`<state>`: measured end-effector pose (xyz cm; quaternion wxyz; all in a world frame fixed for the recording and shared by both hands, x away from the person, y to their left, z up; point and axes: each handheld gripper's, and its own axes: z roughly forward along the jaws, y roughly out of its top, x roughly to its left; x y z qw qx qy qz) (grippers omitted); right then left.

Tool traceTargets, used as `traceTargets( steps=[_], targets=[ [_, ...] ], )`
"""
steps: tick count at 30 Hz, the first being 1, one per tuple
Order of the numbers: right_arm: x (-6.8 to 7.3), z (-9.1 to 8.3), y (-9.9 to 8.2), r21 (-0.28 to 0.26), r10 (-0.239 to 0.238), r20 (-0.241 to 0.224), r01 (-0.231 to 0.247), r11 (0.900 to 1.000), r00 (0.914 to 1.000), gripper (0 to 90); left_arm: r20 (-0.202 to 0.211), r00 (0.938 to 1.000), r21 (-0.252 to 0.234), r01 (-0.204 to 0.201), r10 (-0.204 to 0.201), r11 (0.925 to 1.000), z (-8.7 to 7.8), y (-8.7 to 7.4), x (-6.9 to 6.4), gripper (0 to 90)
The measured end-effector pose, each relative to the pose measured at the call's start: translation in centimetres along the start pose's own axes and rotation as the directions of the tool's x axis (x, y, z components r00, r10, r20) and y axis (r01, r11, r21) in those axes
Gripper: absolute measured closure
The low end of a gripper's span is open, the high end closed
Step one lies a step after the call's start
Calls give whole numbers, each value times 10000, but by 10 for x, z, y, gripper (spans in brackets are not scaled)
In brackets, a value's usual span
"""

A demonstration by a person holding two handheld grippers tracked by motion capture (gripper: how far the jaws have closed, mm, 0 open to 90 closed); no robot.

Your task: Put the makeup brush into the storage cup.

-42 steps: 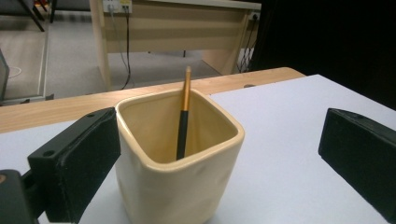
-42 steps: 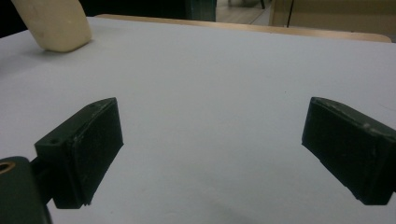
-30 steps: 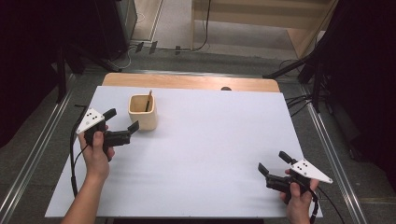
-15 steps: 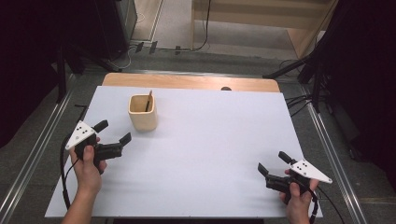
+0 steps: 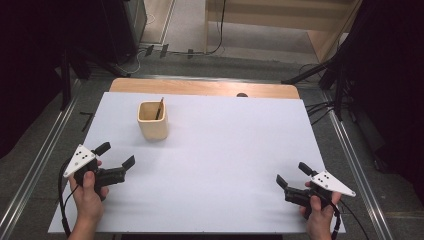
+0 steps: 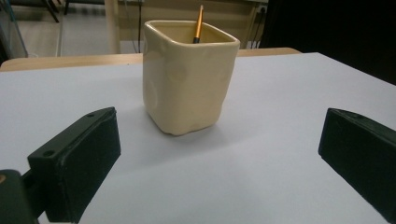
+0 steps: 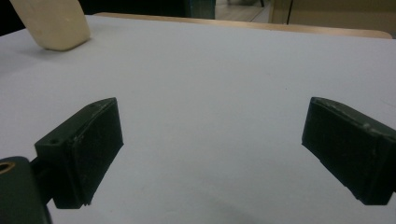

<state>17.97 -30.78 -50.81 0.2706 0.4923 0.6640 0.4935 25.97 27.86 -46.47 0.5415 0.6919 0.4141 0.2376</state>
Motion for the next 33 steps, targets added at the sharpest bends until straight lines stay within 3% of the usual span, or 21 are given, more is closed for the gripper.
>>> traceTargets(
  steps=[23, 33],
  targets=[
    [1, -2, 1, 4, -158, 127, 158, 9999, 9998, 52, -211, 9997, 242, -106, 111, 9996, -38, -27, 10, 0],
    [-2, -5, 0, -41, -52, 318, 54, 10000, 9995, 52, -283, 9994, 141, 181, -177, 9997, -51, -32, 23, 0]
  ],
)
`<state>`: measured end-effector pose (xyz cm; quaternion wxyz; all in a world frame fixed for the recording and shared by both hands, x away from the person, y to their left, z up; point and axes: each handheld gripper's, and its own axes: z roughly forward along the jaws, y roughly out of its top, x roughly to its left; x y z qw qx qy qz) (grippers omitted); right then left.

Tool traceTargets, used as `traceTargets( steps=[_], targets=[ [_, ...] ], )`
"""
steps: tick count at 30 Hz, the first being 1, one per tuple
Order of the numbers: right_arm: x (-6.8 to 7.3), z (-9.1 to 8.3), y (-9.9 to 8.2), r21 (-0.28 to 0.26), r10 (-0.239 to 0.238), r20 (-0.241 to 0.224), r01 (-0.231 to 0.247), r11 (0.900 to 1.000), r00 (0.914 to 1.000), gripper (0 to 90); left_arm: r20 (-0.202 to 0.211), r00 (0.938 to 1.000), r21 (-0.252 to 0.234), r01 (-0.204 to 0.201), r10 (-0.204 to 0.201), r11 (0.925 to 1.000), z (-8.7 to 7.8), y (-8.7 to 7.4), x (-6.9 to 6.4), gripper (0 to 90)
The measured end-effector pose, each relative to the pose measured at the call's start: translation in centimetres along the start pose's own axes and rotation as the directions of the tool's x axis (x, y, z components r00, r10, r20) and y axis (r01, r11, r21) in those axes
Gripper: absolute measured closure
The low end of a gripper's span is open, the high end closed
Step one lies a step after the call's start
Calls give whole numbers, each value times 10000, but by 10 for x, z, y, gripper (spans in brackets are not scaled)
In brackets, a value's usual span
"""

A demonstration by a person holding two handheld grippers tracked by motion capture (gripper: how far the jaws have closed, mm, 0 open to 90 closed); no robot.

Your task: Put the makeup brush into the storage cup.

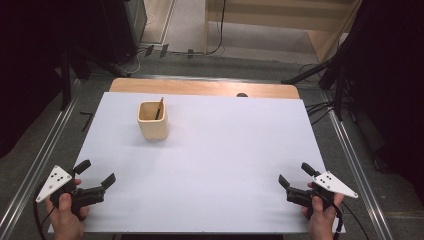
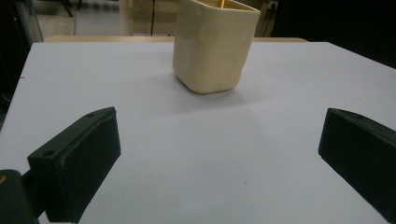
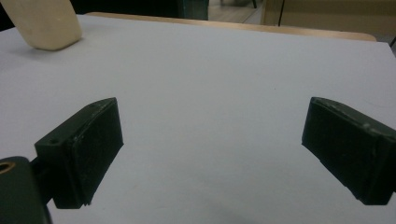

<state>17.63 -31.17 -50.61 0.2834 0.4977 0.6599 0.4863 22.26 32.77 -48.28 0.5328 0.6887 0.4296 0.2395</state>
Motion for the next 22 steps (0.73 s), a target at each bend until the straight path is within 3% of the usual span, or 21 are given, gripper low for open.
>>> traceTargets(
  steps=[17, 22],
  targets=[
    [-1, -3, -1, 8, 97, 147, -97, 10000, 9998, 52, 116, 9998, 156, -139, 137, 9998, 1, -2, 1, 0],
    [-1, 0, 0, 390, 159, 234, -168, 9991, 9996, 52, 163, 9997, 226, -173, 169, 9996, 2, -2, -1, 0]
  ],
)
